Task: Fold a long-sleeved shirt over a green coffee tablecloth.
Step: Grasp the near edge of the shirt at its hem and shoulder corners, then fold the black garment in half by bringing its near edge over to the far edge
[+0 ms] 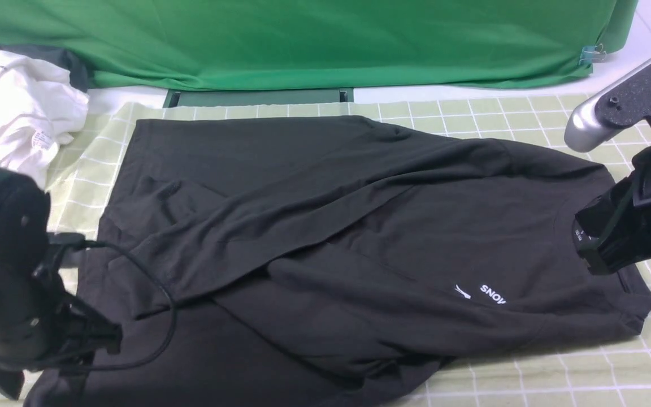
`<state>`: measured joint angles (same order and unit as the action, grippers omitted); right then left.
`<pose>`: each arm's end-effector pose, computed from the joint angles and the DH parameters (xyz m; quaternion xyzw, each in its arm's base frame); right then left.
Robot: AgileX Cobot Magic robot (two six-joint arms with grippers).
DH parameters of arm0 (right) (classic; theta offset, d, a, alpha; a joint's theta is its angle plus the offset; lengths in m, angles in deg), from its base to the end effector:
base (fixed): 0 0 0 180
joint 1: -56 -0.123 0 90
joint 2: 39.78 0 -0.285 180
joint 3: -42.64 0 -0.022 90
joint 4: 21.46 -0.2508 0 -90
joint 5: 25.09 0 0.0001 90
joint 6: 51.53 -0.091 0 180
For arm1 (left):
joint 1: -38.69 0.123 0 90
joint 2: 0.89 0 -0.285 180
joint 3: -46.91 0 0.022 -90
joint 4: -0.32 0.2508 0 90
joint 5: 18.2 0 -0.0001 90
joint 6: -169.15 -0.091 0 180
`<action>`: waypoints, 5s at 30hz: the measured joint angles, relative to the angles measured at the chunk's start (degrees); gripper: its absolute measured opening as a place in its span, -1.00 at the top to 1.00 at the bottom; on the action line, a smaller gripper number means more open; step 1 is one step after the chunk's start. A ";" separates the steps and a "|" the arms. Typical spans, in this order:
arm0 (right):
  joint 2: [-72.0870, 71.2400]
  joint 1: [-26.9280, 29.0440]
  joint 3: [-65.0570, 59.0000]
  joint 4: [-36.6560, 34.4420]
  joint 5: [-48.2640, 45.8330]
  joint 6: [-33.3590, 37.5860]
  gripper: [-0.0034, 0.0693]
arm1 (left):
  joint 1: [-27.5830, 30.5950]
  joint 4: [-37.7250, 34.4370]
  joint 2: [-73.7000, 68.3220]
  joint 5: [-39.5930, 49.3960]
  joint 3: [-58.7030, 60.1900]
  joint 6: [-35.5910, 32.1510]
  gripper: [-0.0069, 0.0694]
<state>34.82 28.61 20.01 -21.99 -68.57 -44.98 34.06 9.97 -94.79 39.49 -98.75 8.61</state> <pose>0.2070 0.1079 0.3175 -0.2729 0.9014 0.0649 0.3299 0.2215 -0.0050 0.1797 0.0803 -0.9931 -0.0779 0.0361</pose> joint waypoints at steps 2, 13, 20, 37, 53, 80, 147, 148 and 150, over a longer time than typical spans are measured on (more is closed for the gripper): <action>0.00 0.00 0.00 0.00 0.00 0.10 0.82 | 0.24 -0.07 0.14 -1.33 1.67 0.29 -0.39; 0.00 0.00 0.00 -0.12 -0.80 1.29 0.81 | 12.69 -9.35 -0.11 -5.96 5.55 -5.62 -0.38; 0.00 0.00 0.00 -1.64 -1.17 1.99 0.80 | 13.12 -11.82 0.62 -9.88 8.21 -9.22 -0.16; 7.37 -11.61 0.00 -17.14 -11.62 20.87 0.49 | 13.12 -13.57 13.29 -1.04 7.06 -13.32 0.76; 30.47 -21.64 0.00 -12.36 5.04 20.80 -0.24 | 13.12 -13.00 25.24 4.04 7.06 -13.50 0.76; 29.99 -20.38 0.06 -6.33 3.61 18.29 0.85 | 13.12 -14.32 30.66 7.45 7.06 -13.60 0.76; 47.26 3.23 56.21 -2.86 -13.07 17.70 0.86 | 9.06 -18.08 -32.93 5.34 -68.07 -18.37 0.46; 46.50 3.47 56.23 -2.86 -13.62 17.45 0.88 | 6.65 -18.36 -32.80 5.88 -68.12 -20.06 0.63; 45.68 3.72 56.23 -2.86 -14.55 16.97 0.90 | 4.31 -18.67 -32.87 5.94 -67.87 -20.76 0.71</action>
<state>80.50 32.33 76.25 -24.85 -83.12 -28.00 38.37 -8.70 -127.66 45.43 -166.61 -12.15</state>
